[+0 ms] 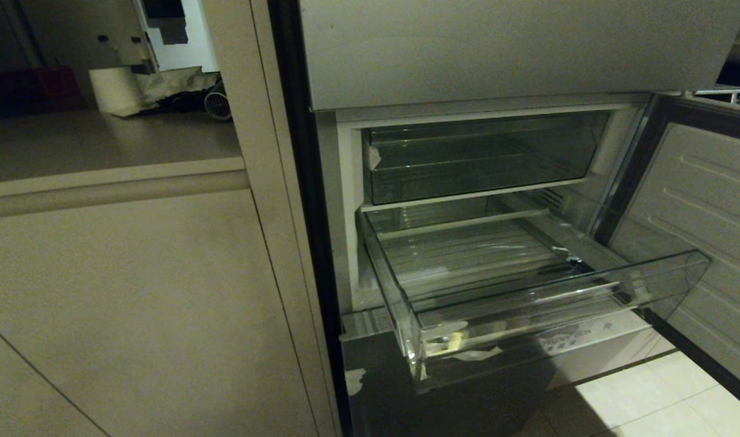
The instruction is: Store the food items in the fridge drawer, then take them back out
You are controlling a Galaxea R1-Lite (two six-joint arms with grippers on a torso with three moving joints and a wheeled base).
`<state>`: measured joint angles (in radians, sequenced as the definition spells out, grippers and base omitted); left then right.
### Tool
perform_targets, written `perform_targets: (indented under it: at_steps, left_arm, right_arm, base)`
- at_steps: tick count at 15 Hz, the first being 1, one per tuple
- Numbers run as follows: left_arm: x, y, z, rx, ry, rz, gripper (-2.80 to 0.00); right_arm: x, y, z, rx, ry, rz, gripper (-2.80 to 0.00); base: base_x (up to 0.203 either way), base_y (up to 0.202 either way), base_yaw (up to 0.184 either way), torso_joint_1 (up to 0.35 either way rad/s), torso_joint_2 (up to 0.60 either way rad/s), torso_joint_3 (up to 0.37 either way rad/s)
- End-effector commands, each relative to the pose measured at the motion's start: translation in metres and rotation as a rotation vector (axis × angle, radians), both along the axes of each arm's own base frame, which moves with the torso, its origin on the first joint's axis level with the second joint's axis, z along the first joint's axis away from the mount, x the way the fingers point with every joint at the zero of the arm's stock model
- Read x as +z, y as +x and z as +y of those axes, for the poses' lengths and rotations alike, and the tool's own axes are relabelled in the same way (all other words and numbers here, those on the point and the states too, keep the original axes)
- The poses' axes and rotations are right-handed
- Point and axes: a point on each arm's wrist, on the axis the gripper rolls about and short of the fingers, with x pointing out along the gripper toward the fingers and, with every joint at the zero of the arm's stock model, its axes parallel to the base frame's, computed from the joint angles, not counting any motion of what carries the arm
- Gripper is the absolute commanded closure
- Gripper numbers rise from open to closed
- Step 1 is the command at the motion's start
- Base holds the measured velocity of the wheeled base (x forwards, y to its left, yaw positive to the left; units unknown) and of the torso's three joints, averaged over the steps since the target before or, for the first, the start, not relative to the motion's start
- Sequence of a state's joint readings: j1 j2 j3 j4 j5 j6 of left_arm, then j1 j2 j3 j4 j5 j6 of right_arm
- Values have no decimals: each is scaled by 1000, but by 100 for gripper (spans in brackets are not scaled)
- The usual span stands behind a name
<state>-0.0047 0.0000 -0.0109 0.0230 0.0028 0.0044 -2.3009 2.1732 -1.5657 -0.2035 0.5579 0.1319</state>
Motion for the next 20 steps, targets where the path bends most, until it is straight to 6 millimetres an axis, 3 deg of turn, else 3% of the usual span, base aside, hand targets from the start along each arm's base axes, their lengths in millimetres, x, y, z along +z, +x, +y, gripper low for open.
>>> perform_targets:
  at_steps: [1,3,5,8,10,14,17,20]
  left_arm:
    - [0,0,0,0,0,2,0]
    - [0,0,0,0,0,2,0]
    - [0,0,0,0,0,2,0]
    - [0,0,0,0,0,2,0]
    - [0,0,0,0,0,2,0]
    - [0,0,0,0,0,2,0]
    - [0,0,0,0,0,2,0]
    - [0,0,0,0,0,3,0]
  right_arm:
    - [37,9,14,-17,-69,6,0]
    - [77,25,31,-15,-154,-10,0]
    - [134,59,62,31,-275,-28,0]
    - [215,136,121,158,-471,-19,0]
    - [248,190,156,287,-573,-26,0]
    - [266,276,209,641,-688,-90,0]
    - [257,317,245,962,-730,-182,0]
    - [227,342,275,1225,-724,-252,0]
  base:
    - [0,0,0,0,0,0]
    - [0,0,0,0,0,0]
    - [0,0,0,0,0,0]
    - [0,0,0,0,0,0]
    - [0,0,0,0,0,0]
    - [0,0,0,0,0,0]
    - [0,0,0,0,0,0]
    - [0,0,0,0,0,0]
